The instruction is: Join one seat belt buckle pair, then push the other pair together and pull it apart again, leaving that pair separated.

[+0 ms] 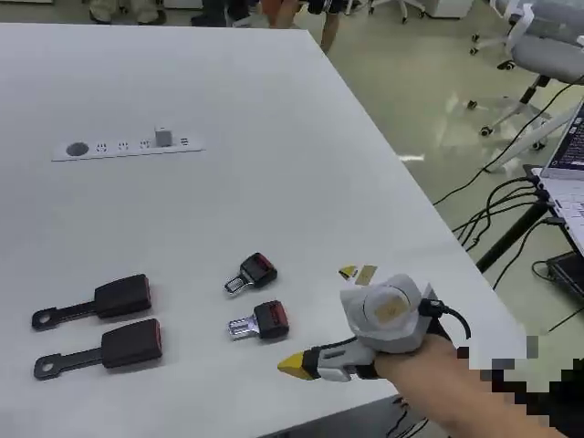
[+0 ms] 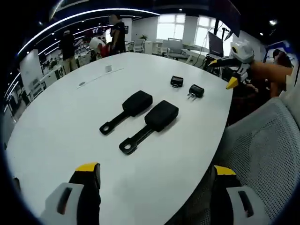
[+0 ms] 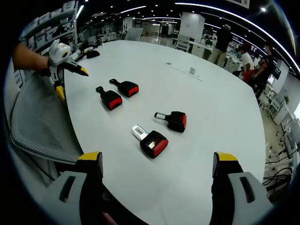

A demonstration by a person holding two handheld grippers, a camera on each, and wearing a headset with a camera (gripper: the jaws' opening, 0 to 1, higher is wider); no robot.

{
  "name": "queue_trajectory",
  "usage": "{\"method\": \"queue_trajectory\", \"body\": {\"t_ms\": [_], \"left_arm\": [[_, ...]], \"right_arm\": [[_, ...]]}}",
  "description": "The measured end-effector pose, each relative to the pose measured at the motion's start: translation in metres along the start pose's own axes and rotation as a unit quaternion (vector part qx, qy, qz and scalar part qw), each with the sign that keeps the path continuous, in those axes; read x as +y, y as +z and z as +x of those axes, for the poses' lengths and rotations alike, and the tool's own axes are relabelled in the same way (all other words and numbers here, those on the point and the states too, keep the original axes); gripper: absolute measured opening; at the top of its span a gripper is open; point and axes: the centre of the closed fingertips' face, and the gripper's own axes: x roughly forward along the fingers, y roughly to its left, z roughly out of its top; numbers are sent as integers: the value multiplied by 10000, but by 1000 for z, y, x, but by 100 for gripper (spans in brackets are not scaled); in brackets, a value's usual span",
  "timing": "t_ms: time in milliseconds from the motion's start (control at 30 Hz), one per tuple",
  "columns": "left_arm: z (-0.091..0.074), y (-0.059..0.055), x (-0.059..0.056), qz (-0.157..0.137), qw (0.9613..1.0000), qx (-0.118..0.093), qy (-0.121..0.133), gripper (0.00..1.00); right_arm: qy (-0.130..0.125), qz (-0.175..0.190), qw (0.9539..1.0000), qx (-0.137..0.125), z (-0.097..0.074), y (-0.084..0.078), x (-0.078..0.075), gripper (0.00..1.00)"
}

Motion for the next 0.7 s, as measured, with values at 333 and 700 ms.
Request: {"method": "queue_trajectory", "body": {"t_ms": [333,700], "left_arm": [[-2,3,2,4,10000,-50,44,100],[-6,2,-1,27,9999,-67,110,100]], "right_arm": [[42,-71,10000,24,0,2,3,100],[35,-128,9999,-12,0,5,0,100]]}}
